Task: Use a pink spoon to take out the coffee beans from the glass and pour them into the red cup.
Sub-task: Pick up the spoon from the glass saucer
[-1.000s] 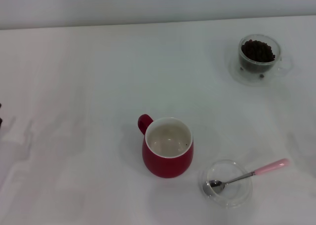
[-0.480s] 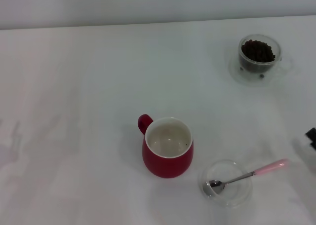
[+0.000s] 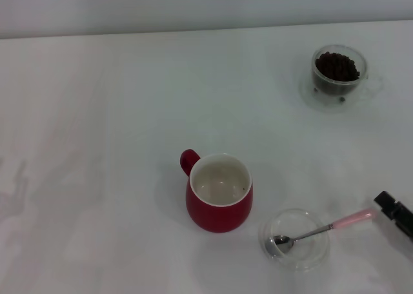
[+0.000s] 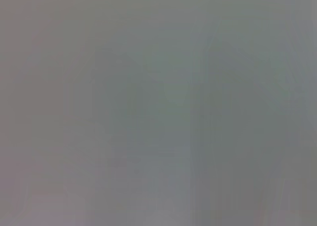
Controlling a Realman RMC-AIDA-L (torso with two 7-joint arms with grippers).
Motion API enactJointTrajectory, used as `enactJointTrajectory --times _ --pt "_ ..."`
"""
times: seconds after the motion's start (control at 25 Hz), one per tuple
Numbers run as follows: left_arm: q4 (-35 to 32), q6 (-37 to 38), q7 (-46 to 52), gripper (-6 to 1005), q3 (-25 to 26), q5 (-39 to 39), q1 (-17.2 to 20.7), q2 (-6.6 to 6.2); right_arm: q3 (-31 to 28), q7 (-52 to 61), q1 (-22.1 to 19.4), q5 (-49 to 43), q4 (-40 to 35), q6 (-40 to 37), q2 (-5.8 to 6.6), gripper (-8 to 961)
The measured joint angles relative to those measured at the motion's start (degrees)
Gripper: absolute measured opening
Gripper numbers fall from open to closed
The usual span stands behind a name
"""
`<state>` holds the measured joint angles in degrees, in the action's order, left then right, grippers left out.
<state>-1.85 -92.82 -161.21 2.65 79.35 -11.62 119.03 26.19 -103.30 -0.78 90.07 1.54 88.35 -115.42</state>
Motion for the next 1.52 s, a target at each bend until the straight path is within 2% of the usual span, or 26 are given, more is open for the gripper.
enactJointTrajectory --times 0.32,0.56,1.0,1.24,1.52 --pt "0.05 0.03 -0.15 402 -0.18 -0.13 -0.38 -0.03 1.24 -1.64 0.29 -0.04 3.3 1.82 -0.32 757" --pt "0.05 0.54 -0.21 402 -0.19 -0.16 -0.91 -0.03 1.47 -1.61 1.98 -0.17 5.4 2.67 -0.35 742" --pt "0.0 0.54 -0.41 401 -0.19 -0.17 -1.07 -0.03 1.75 -2.02 1.83 -0.61 5.71 1.18 -0.32 713" --pt "0.0 0.54 -0.53 401 -0.19 -0.17 -1.12 -0.03 2.01 -1.81 1.89 -0.62 5.74 0.94 -0.09 607" --pt "0.0 0.71 -0.6 400 -0.19 -0.17 -1.13 -0.03 2.03 -2.18 1.76 -0.68 5.72 0.94 -0.22 577"
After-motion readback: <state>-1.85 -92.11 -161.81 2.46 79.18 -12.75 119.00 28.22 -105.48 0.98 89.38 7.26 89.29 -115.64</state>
